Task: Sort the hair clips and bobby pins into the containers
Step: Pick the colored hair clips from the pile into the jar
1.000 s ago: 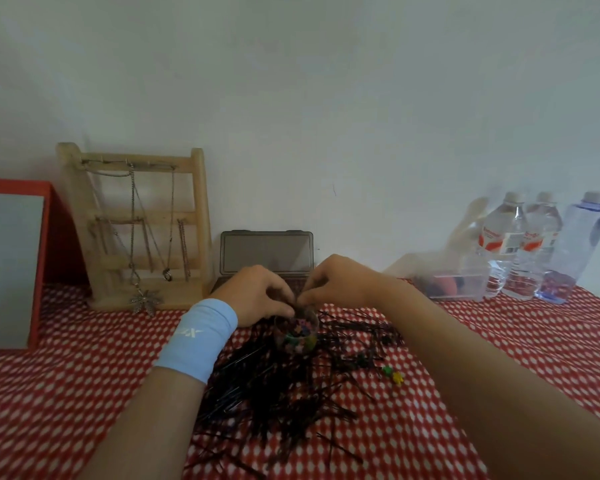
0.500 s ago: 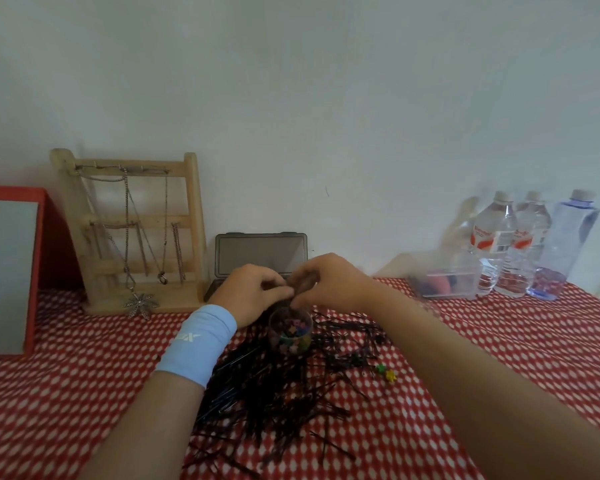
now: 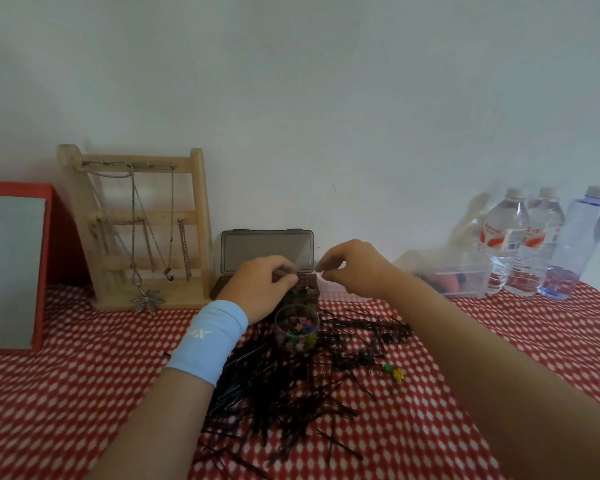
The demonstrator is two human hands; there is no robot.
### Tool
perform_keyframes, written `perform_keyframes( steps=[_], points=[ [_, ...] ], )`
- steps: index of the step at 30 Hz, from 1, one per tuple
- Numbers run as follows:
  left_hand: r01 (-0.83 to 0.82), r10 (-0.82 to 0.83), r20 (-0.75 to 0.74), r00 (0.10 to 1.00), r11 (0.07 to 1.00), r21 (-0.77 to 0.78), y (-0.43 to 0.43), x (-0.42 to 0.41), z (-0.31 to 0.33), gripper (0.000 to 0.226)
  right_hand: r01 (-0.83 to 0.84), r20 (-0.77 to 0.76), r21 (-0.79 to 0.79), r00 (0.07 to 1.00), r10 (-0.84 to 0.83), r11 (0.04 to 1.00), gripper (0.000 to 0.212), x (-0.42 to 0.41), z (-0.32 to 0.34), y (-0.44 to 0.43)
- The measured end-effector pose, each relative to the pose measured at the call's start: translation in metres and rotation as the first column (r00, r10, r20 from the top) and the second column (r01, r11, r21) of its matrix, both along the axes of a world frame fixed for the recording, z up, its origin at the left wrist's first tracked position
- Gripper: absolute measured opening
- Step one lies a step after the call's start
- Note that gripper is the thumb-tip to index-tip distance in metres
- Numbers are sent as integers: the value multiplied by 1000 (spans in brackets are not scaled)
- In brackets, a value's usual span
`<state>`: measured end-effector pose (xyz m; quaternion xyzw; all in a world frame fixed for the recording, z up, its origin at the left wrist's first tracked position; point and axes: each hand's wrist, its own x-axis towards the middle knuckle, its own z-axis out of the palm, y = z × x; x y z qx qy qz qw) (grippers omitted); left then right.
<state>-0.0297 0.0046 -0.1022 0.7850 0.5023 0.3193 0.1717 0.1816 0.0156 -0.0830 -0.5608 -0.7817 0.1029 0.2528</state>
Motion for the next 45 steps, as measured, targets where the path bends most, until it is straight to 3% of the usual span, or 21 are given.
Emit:
perform_keyframes(
  steps=[3,9,14,18,22,25,32,34,39,42,45],
  points=[
    [110,-109,-31,994,994,15,-13,23,3,13,21,33,-94,999,-18,995,17,27,1,-15],
    [381,-408,-208,889,911,-157,-39,84,-6,14,63,229,-257,973,-2,964,14,67,-14,-45],
    [430,-491,-339,803,870,-243,-43,105,-19,27,45,311,-279,949,47,959,19,75,-30,-50],
    [420,-481,-360,799,876,-237,-46,108,-29,24,61,286,-263,958,18,963,17,81,-38,-47],
    [419,-461,-303,834,887,-194,-46,106,-31,16,51,79,-197,996,-36,979,9,88,-33,-52],
    [387,-418,-195,887,905,-177,-44,99,-29,14,51,-10,-188,998,-54,981,15,93,-27,-53],
    [317,-334,-100,937,936,-150,-40,82,-12,28,44,116,-252,993,-15,967,24,95,-33,-54],
    [305,-320,-140,937,945,-115,-39,78,-7,36,53,120,-251,992,-24,967,23,94,-37,-53],
    [276,-277,-287,917,960,-47,-40,74,1,14,66,256,-257,967,2,964,17,94,-44,-52],
    [248,-251,-321,913,967,-51,-41,78,-2,13,83,264,-237,964,-18,968,12,94,-47,-50],
    [280,-283,-387,878,958,-65,-44,84,-5,16,59,177,-208,984,-22,976,8,94,-43,-52]
  ],
)
